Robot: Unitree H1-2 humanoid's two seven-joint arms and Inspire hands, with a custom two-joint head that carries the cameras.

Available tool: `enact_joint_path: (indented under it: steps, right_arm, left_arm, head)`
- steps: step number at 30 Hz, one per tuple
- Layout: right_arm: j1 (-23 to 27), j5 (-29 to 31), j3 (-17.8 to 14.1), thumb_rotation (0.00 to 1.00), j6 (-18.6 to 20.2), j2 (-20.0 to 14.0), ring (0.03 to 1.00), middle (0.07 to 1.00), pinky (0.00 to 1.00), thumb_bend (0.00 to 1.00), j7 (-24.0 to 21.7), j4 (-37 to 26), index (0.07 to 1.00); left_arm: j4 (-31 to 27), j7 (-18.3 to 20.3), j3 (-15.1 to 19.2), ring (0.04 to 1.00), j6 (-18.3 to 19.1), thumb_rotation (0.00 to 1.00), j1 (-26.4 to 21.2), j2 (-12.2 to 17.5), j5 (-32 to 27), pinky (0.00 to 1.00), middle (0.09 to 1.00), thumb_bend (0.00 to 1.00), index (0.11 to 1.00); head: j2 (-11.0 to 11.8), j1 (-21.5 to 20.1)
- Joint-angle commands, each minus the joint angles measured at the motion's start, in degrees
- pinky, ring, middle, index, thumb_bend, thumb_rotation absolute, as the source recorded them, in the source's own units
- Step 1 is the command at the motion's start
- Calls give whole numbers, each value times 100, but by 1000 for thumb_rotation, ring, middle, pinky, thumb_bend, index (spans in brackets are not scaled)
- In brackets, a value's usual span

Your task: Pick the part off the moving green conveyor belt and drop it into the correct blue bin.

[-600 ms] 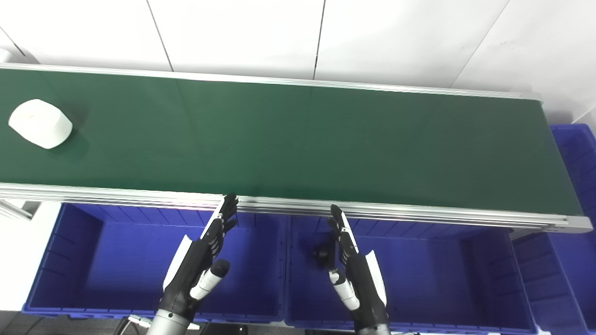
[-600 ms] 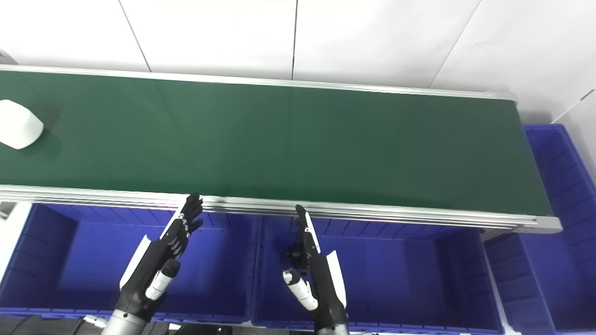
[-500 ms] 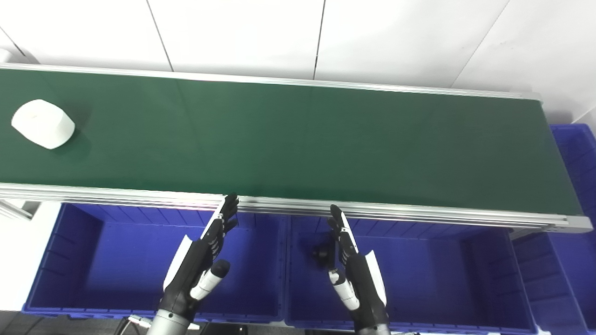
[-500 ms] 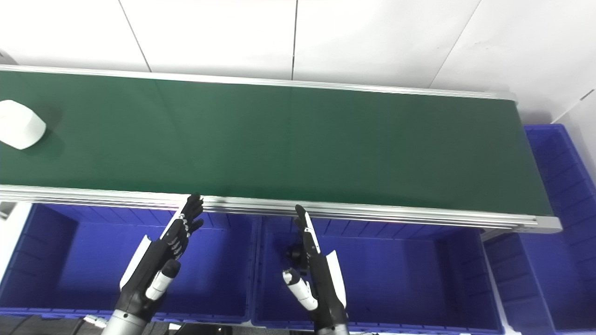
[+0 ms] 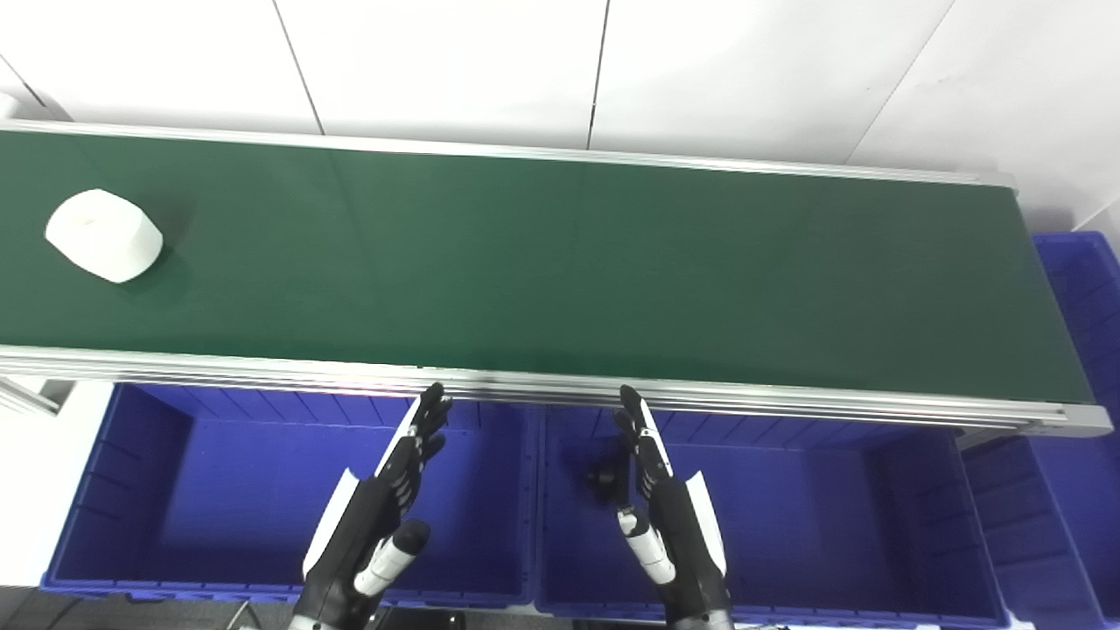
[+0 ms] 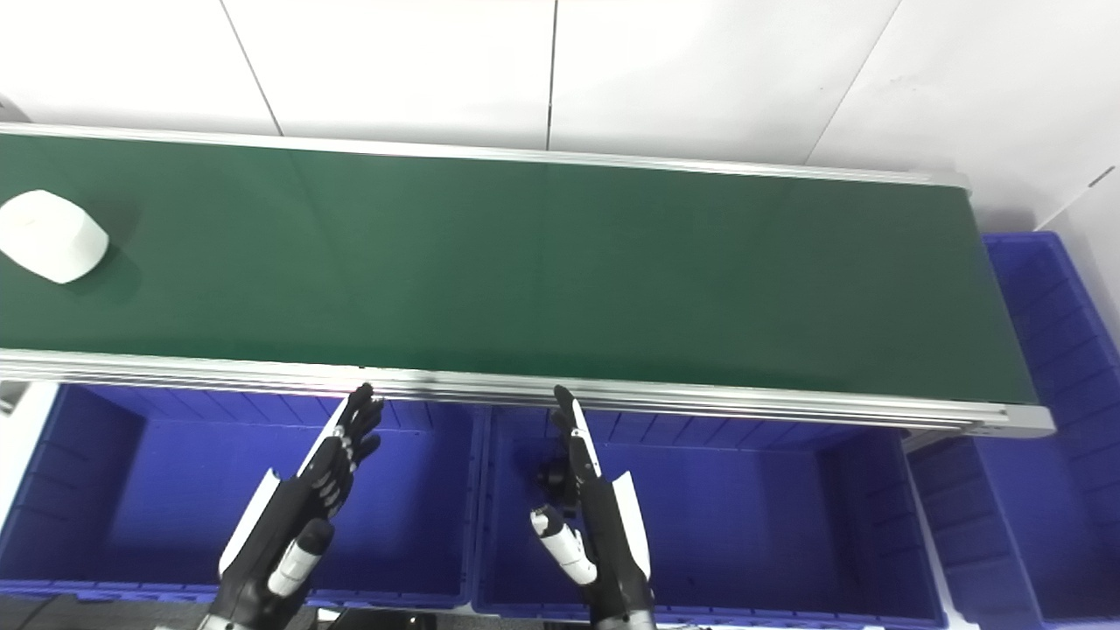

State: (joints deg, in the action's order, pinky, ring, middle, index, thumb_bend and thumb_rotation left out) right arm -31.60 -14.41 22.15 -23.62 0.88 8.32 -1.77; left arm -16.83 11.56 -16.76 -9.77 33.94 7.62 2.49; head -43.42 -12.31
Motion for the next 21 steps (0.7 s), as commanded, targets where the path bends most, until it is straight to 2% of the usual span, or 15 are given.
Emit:
enact_joint_path:
  steps: [1, 18, 21]
  right_arm:
    - [-76, 36, 97, 993, -121, 169, 976, 1000, 979, 871, -83, -185, 1000]
    - [-87, -8, 82, 987, -126, 197, 970, 1000, 972, 877, -132, -170, 1000]
    - [-91, -7, 81, 982, -155, 199, 970, 1000, 972, 882, -123, -152, 1000]
  left_arm:
    - [-211, -15, 8, 995, 37, 931, 22, -4, -70, 953, 989, 999, 998]
    - [-117, 2, 9, 990, 101, 927, -61, -22, -28, 964, 986, 993, 993]
    - [-64, 15, -10, 996, 68, 924, -82, -19, -18, 975, 991, 999, 989]
  head:
    - [-8, 30]
    - [28, 33]
    - [101, 74]
